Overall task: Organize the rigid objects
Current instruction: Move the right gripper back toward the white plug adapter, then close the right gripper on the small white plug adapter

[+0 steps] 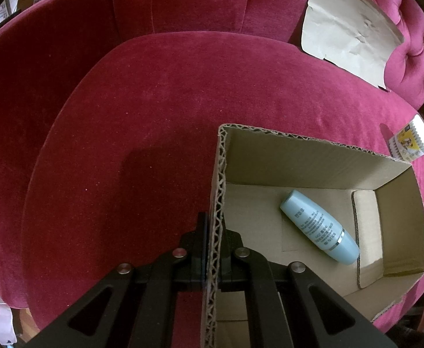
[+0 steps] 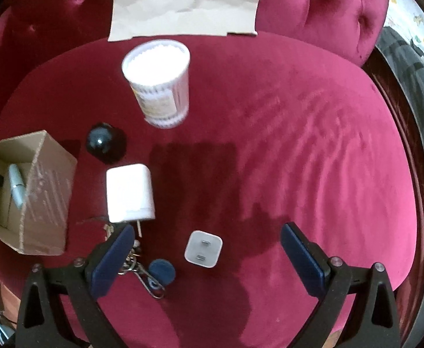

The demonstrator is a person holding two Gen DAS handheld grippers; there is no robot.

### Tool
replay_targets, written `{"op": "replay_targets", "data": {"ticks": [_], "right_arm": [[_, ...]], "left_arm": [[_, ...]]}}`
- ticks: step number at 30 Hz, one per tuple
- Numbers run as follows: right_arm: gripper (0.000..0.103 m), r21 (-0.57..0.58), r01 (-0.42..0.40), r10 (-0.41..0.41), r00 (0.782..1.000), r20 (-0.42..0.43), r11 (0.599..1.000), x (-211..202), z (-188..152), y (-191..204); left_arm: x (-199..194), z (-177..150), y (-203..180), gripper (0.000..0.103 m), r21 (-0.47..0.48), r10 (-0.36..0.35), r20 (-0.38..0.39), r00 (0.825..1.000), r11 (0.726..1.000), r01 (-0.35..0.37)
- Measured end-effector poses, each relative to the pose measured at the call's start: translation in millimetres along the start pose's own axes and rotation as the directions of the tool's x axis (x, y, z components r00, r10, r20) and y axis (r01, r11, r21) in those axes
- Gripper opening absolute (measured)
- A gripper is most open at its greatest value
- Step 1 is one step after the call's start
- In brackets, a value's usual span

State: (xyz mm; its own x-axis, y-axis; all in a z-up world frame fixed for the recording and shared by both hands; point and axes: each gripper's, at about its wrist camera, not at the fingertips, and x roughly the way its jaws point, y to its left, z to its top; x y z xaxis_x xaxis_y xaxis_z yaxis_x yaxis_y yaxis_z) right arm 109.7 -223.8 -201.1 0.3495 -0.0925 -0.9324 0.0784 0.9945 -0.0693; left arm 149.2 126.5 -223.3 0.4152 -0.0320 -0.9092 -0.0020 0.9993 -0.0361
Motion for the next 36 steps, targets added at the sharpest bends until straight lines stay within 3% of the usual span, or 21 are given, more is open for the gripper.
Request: {"op": "replay_targets", "data": {"ticks": [14,24,30,33,34,36], "right_arm": [[0.103,0.034,-0.019,0.021,0.997,-0.068,0.999,32,-22,-9],[0.100,0.066,-0.050,0.054,0.997,-0.060,0.997,33,-18,-12],[0.078,0.057,-0.070,0.074,0.995,-0.067,0.996,32,-17,-6],[0.050,0.049,-0.058,0.061,0.996,-0.066,0.997,34,-19,1],[0.035,0.045,-0.052,0.055,0.997,-0.059,0.998,33,-19,3],[0.031,0.049,-0.064,0.067,0.996,-0.057,0.997,32,-18,7]], "left_arm": [[1,0,0,0.004,0.001,0.002,0.000,1.000,1.000,-0.002],[1,0,-1,0.004,0.001,0.004,0.000,1.000,1.000,-0.004],[1,0,-1,0.004,0.000,0.003,0.000,1.000,1.000,-0.003],[1,0,-1,0.004,-0.002,0.004,-0.001,1.000,1.000,-0.004],[1,0,-1,0.004,-0.002,0.004,-0.001,1.000,1.000,-0.004],[1,0,-1,0.004,-0.003,0.004,-0.001,1.000,1.000,-0.004]]}}
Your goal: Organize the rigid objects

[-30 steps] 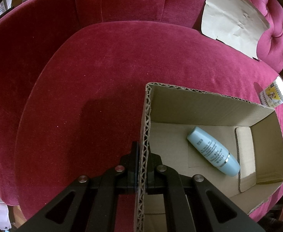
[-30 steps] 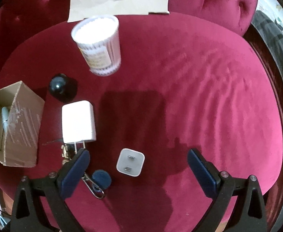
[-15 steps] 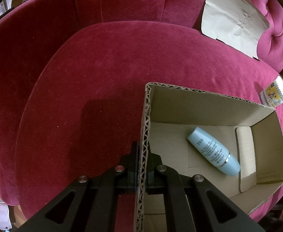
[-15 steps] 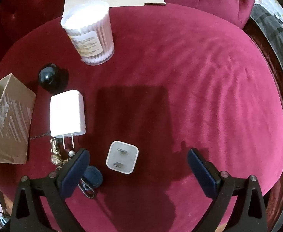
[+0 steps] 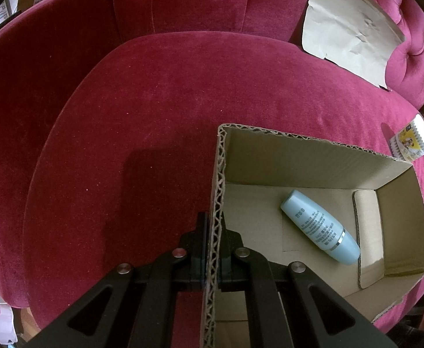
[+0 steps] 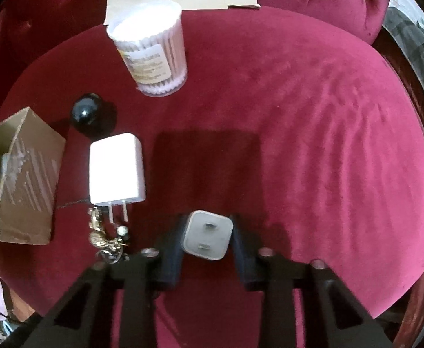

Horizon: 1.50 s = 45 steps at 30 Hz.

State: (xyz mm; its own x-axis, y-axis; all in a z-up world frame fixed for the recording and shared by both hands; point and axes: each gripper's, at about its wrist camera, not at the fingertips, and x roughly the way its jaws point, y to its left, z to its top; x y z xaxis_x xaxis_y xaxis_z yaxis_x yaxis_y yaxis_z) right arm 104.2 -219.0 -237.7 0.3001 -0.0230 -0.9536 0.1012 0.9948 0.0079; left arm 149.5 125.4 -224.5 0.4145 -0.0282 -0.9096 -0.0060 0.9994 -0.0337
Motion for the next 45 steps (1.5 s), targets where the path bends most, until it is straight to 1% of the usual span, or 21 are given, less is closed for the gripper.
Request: {"op": "replay_targets", "data": {"ticks": [7,12,16,28,38,45], "right_arm": [[0.031,-0.012,0.005,-0.005,1.000,-0.006,1.000,2,1,5],[0.031,-0.016,0.005,-0.005,1.000,-0.005,1.000,-5,1,8],[0.031,-0.026,0.010,-0.009,1.000,0.010,1.000,-11,0,9],[0.031,-0.053,0.005,-0.001,0.997,0.073,0.999,-48,12,21],[0.031,-0.091,0.006,0.004,0.993,0.118,0.996,-76,25,47],[0.031,-0.121,-0.014,0.033,0.987,0.158,0.993,-89,32,73]], "left_arm": [[0,0,0,0.004,0.000,0.001,0.000,1.000,1.000,-0.001],[0,0,0,0.004,-0.001,0.000,0.000,1.000,1.000,0.000],[0,0,0,0.004,-0.002,0.000,0.000,1.000,1.000,0.000],[0,-1,0,0.004,-0.002,0.000,0.001,1.000,1.000,0.000],[0,0,-1,0.004,-0.003,0.000,0.000,1.000,1.000,0.000],[-1,0,-2,0.004,-0.003,0.004,0.001,1.000,1.000,-0.004]]}}
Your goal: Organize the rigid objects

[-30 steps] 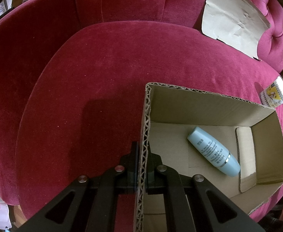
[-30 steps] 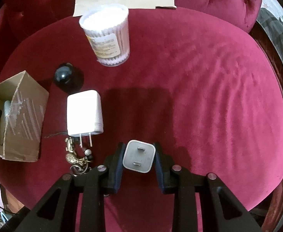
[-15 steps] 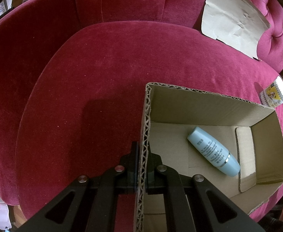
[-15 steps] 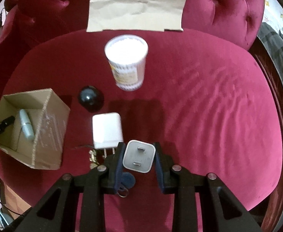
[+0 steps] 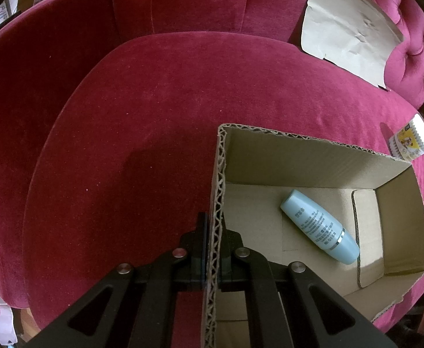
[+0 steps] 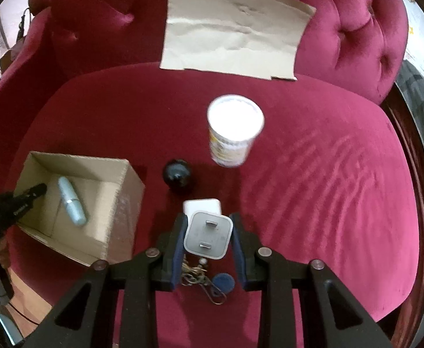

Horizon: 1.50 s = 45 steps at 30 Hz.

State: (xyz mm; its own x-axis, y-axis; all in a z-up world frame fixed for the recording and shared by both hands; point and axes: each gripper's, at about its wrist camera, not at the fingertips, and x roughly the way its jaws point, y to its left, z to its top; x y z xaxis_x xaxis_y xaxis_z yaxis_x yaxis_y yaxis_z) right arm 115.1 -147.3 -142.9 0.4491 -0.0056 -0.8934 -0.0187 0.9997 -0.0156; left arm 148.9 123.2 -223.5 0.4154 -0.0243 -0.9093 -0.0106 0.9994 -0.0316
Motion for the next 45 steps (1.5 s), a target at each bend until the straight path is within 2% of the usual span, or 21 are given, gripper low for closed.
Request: {"op": "replay_targets", "data": {"ticks": [13,29,45], "right_arm": [[0.031,-0.039,-0.049,0.050,0.998,0.038,0.998,-6,12,37],[0.031,-0.102,-0.125,0.128,0.991,0.030,0.987,3,20,97],[0.031,-0.155,-0.165,0.168,0.986,0.009,0.974,22,22,148]], "left_arm": [[-1,-2,0,0.004,0.004,-0.002,0.002,1.000,1.000,0.002],[0,-1,2,0.004,-0.001,-0.013,0.002,1.000,1.000,0.013],[-1,-1,6,0.004,-0.004,-0.027,0.002,1.000,1.000,0.027]]}}
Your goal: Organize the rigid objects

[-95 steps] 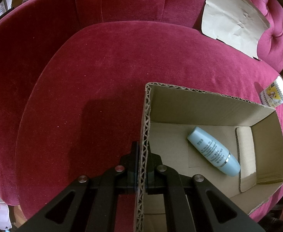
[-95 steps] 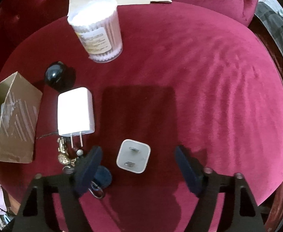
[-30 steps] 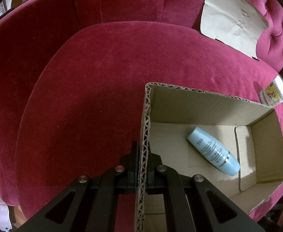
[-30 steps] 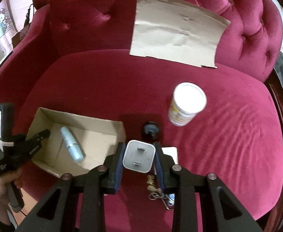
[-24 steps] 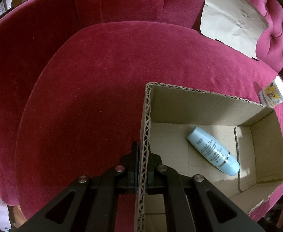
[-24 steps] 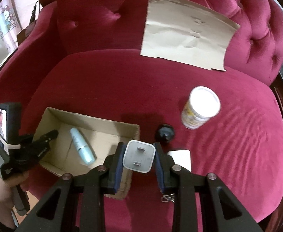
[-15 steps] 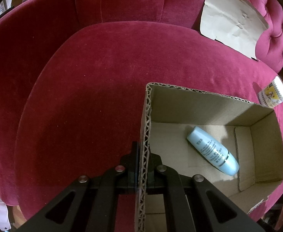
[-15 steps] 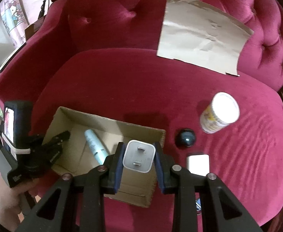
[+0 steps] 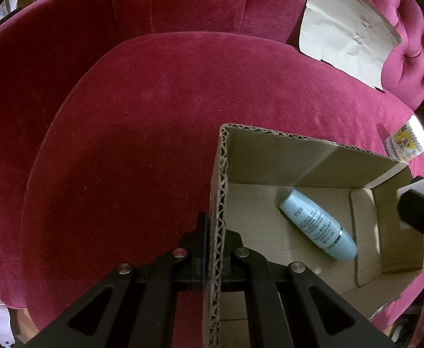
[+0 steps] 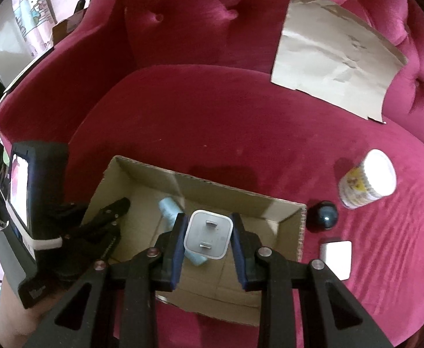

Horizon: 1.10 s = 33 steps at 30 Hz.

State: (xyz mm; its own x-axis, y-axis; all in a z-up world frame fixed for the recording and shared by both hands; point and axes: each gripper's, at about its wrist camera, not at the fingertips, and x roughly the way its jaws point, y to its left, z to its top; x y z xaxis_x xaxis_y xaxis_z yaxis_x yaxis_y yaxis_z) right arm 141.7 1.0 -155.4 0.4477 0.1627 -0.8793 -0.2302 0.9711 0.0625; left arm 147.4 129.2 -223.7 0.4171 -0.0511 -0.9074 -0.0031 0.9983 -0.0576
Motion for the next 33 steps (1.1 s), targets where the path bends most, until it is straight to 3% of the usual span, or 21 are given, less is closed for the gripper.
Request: {"op": "replay_targets", "data": {"ticks": [11,31,32,33], "right_arm": [[0.031,-0.013,-0.061,0.061,0.998,0.000,0.998,17,4,16],[0.031,-0.023,-0.091,0.091,0.996,-0.012,0.996,31,3,27],[0.032,-0.026,-0.090,0.090,0.996,-0.009,0.996,30,3,27],[0.043,-0.029,-0.093,0.092,0.996,-0.007,0.995,29,4,27]], "left_arm": [[0,1,1,0.004,0.010,-0.003,-0.003,1.000,1.000,0.003],[0,2,0,0.004,0.019,-0.004,-0.005,1.000,1.000,0.004],[0,2,0,0.004,0.020,-0.004,-0.005,1.000,1.000,0.004],[0,2,0,0.004,0.021,-0.003,-0.005,1.000,1.000,0.003]]}}
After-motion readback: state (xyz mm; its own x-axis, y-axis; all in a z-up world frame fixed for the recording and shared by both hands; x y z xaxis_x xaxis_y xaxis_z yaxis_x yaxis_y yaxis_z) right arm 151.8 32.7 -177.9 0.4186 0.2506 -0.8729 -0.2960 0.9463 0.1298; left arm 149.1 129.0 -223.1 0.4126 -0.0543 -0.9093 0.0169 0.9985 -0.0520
